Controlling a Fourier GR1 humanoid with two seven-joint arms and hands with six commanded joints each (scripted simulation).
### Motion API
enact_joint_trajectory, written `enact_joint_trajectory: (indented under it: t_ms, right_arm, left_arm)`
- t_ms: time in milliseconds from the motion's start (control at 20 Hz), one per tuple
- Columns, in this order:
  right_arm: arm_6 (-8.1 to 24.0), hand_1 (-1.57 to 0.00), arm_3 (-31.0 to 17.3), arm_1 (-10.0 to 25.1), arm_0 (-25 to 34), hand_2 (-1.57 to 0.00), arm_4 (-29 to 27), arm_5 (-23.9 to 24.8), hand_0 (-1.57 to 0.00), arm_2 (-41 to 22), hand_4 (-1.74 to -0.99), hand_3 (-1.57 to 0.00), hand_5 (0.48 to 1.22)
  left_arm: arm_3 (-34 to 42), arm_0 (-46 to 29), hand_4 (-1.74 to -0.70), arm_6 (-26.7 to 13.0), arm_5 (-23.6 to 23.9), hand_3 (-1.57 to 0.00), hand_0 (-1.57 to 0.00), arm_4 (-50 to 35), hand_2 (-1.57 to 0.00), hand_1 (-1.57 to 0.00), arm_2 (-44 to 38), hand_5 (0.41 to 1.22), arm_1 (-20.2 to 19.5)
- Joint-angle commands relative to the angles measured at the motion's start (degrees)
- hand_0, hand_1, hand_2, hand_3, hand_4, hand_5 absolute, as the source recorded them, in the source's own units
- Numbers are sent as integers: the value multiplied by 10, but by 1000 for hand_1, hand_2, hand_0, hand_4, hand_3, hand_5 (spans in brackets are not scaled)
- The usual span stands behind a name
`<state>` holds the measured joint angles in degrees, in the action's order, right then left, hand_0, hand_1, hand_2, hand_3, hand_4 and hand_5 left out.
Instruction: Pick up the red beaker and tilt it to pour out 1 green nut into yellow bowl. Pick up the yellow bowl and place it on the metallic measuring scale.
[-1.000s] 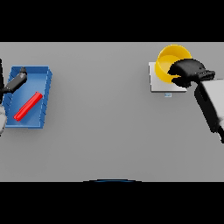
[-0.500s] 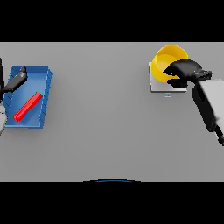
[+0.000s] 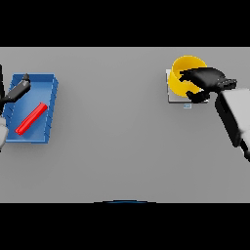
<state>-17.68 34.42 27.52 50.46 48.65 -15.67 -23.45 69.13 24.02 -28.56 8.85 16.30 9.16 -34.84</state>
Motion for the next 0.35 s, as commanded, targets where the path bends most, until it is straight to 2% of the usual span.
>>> enact_joint_trajectory:
  t_ms: [0,300]
  right_arm:
    - [1,-75,-2,0,3,-99,-3,-1,-84,4,-1530,-296,809]
    - [27,-19,-6,2,-1,-25,-5,-20,-21,6,-1478,-146,738]
  left_arm:
    - [4,0,-726,-3,2,1,1,3,1,1,1,665,-1]
    - [10,3,-726,-8,1,1,1,3,1,1,3,665,2]
